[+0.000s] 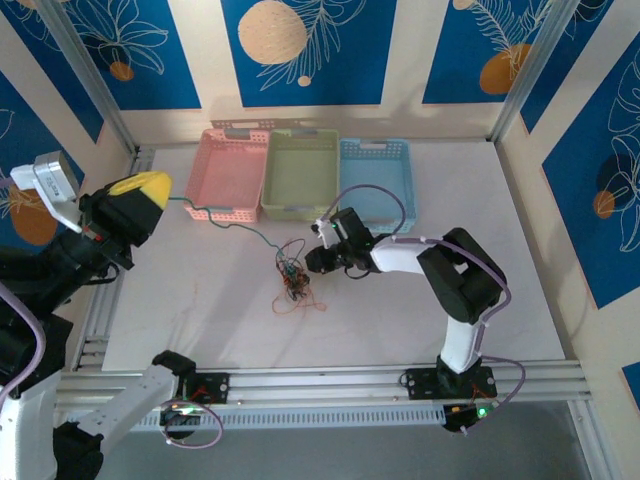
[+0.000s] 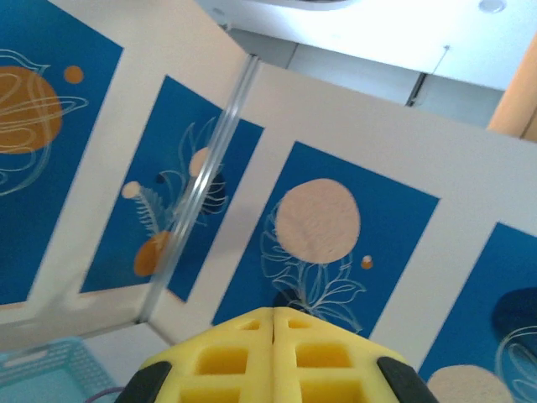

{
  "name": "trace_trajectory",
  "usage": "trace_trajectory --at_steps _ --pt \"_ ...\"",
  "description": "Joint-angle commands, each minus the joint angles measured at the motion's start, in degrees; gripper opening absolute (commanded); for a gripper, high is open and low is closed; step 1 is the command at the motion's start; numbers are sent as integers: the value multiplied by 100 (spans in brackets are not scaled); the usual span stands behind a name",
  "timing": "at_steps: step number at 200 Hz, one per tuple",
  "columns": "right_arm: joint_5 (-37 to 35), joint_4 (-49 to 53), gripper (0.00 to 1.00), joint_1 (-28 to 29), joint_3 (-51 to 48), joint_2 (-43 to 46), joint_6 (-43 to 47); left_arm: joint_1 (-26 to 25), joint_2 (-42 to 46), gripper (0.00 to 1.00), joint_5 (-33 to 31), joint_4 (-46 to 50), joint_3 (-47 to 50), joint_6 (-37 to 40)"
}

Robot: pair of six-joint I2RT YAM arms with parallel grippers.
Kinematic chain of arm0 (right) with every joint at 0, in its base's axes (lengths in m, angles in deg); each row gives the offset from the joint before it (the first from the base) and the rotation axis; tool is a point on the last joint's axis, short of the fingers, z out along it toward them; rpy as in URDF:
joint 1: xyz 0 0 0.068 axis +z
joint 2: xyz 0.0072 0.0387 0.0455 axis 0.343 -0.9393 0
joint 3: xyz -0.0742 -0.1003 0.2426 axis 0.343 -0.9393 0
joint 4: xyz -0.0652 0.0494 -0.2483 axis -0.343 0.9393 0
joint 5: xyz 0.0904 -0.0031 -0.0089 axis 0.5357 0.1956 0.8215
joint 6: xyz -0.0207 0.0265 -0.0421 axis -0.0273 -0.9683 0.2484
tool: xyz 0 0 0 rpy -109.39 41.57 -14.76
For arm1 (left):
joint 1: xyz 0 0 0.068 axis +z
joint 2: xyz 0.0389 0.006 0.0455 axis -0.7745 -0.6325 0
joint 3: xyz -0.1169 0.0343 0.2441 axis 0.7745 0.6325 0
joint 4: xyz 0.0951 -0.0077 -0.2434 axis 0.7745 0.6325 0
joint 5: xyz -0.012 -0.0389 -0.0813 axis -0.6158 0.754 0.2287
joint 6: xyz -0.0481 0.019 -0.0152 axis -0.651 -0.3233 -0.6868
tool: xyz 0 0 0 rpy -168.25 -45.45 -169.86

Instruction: Untangle the cables

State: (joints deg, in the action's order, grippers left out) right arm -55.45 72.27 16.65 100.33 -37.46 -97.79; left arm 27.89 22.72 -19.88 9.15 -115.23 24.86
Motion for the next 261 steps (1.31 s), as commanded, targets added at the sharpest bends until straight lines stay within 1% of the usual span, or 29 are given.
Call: trace_trajectory --at_steps 1,15,24,32,48,63,91,109,125,137,150,162,185,209,232,261 --pt "-72 86 22 -138 -269 400 -87 46 89 0 -730 1095 -326 1362" --pt "26 50 21 -158 -432 619 -55 45 88 0 -1653 1732 -188 2071" --pt "147 57 21 -152 -521 767 -9 46 45 0 -2102 2038 -38 2299" --pt "276 89 22 -123 -579 894 50 45 65 0 -2278 2103 195 2472" --pt "384 215 24 -52 -645 1178 160 45 189 0 -2342 1959 829 2628" --pt "540 252 32 24 -747 1455 352 46 219 0 -2094 1892 1272 2915" --pt "651 241 50 232 -815 2097 880 46 -57 0 -1949 2545 1394 3397" --pt "799 205 56 445 -747 2338 1368 42 101 0 -1747 2500 1602 3609" --pt "855 169 58 579 -576 2331 1591 44 474 0 -1340 2094 1914 3722" --pt "933 130 58 625 -405 2262 1583 46 712 0 -1190 1829 2078 3676" --pt "1163 -34 59 679 -303 2236 1538 44 832 0 -1003 1752 2108 3651" --pt "1305 -94 60 817 -165 2236 1718 40 835 0 -940 1789 2014 3554" --pt "1218 -75 65 1130 154 2219 2421 43 725 0 -768 1924 1692 3368" --pt "1136 -269 67 1148 535 2068 2654 45 694 0 -410 1860 1391 3094" --pt "1071 -93 67 1154 1119 1773 2913 42 701 0 -145 1773 1123 2863" --pt "1472 169 66 1226 1736 1363 3081 46 703 0 20 1707 915 2707"
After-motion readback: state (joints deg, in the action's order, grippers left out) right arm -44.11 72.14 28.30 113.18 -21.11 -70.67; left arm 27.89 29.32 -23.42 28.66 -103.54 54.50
